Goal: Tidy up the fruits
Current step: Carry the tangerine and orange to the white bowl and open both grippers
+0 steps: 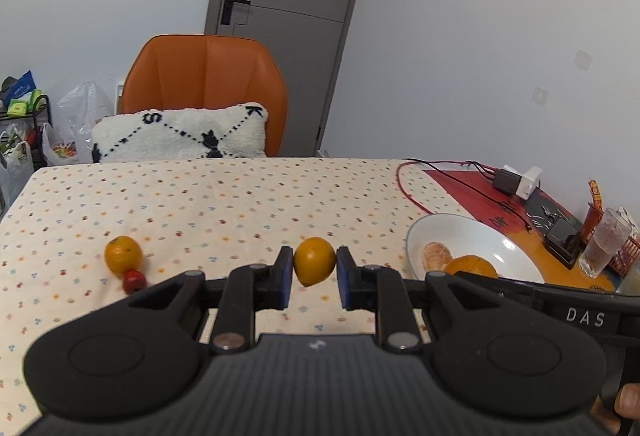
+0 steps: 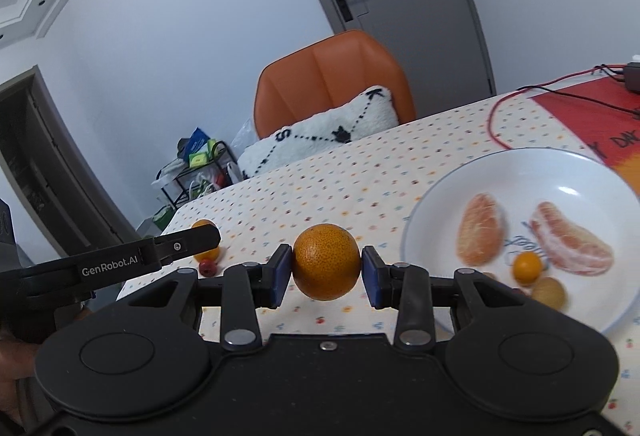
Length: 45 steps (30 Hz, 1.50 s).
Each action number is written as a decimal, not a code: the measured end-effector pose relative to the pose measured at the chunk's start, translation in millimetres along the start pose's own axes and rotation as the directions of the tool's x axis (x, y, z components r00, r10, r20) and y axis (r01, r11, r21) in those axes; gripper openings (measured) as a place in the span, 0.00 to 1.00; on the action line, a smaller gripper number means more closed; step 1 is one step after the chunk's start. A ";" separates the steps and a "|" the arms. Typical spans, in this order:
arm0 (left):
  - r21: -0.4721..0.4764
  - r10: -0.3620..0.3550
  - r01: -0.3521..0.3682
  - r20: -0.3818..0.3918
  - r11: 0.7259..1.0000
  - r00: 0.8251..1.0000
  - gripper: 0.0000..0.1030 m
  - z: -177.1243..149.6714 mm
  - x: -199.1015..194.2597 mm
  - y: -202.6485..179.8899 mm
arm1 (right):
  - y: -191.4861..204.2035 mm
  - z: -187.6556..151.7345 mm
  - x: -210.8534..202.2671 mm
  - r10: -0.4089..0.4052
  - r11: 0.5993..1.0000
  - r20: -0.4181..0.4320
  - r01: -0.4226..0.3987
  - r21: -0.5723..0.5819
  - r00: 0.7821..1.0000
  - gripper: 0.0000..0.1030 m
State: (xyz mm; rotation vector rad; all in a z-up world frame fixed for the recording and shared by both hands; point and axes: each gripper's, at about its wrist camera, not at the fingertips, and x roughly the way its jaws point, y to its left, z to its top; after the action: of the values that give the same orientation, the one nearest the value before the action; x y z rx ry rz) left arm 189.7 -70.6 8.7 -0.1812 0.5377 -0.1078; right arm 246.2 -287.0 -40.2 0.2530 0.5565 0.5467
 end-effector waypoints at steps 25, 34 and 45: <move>0.088 -0.103 0.109 -0.069 0.990 0.992 0.20 -9.9 52.6 -93.1 | -90.7 -1.0 -39.7 -0.099 0.990 0.050 0.093 0.110 0.994 0.35; 0.090 -0.137 0.149 -0.126 0.985 0.983 0.21 -17.3 80.4 -113.7 | -121.2 -2.8 -45.2 -0.146 0.978 0.044 0.138 0.154 0.988 0.35; 0.045 -0.088 0.095 -0.134 0.994 0.987 0.28 -11.2 80.0 -92.3 | -131.1 -5.8 -42.3 -0.162 0.973 0.031 0.154 0.174 0.986 0.35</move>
State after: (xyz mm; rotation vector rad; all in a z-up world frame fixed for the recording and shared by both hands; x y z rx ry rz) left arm 247.1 -174.5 -22.2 -0.1490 0.6574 -0.2238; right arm 268.0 -418.6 -75.2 0.3797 0.5752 0.3381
